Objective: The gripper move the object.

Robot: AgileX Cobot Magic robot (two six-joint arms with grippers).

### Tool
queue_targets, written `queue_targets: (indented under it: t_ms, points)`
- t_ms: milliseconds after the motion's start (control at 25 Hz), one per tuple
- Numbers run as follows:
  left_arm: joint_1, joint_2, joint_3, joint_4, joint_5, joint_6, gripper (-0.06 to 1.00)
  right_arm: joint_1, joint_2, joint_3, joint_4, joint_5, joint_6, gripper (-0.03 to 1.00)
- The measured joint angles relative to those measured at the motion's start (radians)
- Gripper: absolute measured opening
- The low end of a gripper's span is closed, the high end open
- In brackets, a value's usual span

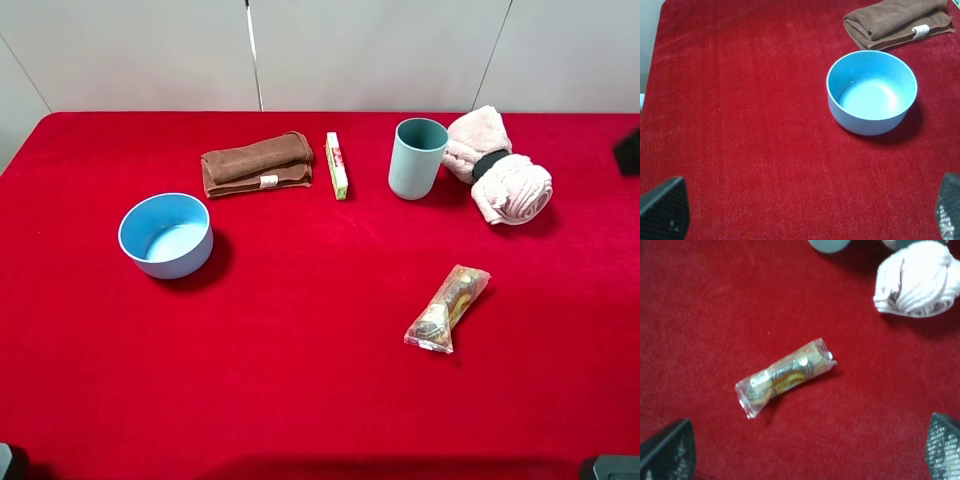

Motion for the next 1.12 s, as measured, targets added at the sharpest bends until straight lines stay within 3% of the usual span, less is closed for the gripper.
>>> queue_targets:
  t_ms: [280,600,840,1120]
  points:
    - [0.000,0.000,0.000,0.000,0.000,0.000,0.98,-0.007,-0.303,0.215,-0.026,-0.080,0.000,0.69]
    - [0.000,0.000,0.000,0.000,0.000,0.000,0.98,-0.231,-0.618,0.420,-0.032,-0.122,0.000,0.69]
    - [0.000,0.000,0.000,0.000,0.000,0.000,0.98,-0.377,-0.797,0.443,-0.036,-0.186,-0.029,0.69]
    - [0.000,0.000,0.000,0.000,0.000,0.000,0.98,-0.407,-0.821,0.458,-0.037,-0.194,-0.045,0.69]
